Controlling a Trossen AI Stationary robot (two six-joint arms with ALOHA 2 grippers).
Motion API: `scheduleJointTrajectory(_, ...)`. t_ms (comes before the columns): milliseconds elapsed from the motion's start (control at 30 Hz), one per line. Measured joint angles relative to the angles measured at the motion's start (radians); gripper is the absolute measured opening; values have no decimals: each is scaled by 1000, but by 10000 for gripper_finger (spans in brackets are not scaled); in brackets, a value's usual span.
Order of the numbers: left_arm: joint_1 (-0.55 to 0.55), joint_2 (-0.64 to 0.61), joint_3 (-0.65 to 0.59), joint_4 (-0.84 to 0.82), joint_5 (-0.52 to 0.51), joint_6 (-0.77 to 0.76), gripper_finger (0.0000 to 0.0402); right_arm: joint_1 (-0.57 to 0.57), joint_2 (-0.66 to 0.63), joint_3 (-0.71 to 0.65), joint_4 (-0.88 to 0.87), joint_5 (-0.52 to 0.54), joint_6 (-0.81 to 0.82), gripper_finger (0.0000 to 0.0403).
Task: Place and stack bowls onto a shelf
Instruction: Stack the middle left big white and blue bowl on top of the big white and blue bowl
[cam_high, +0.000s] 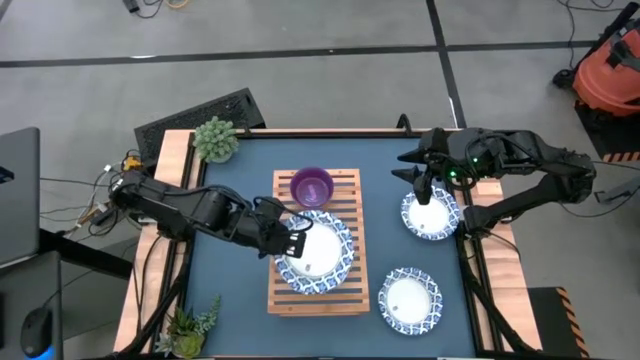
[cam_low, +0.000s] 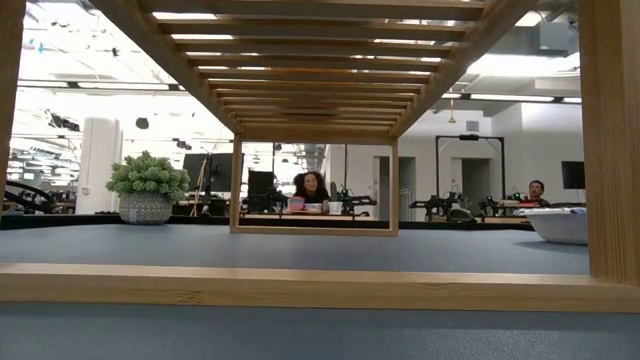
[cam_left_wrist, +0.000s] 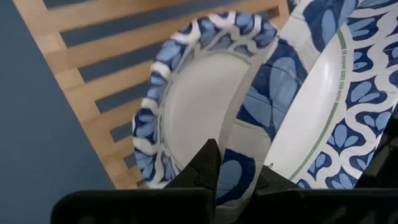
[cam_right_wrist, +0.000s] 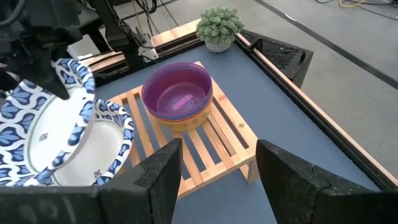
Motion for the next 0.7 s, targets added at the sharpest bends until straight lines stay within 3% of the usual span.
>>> scheduleJointTrajectory(367,3,19,0,37,-28,71,6,0,0,0,-2,0,-2,230)
scheduleJointTrajectory(700,3,17,1,34,-52,90,107,0,0,0,-24,-1,1,230)
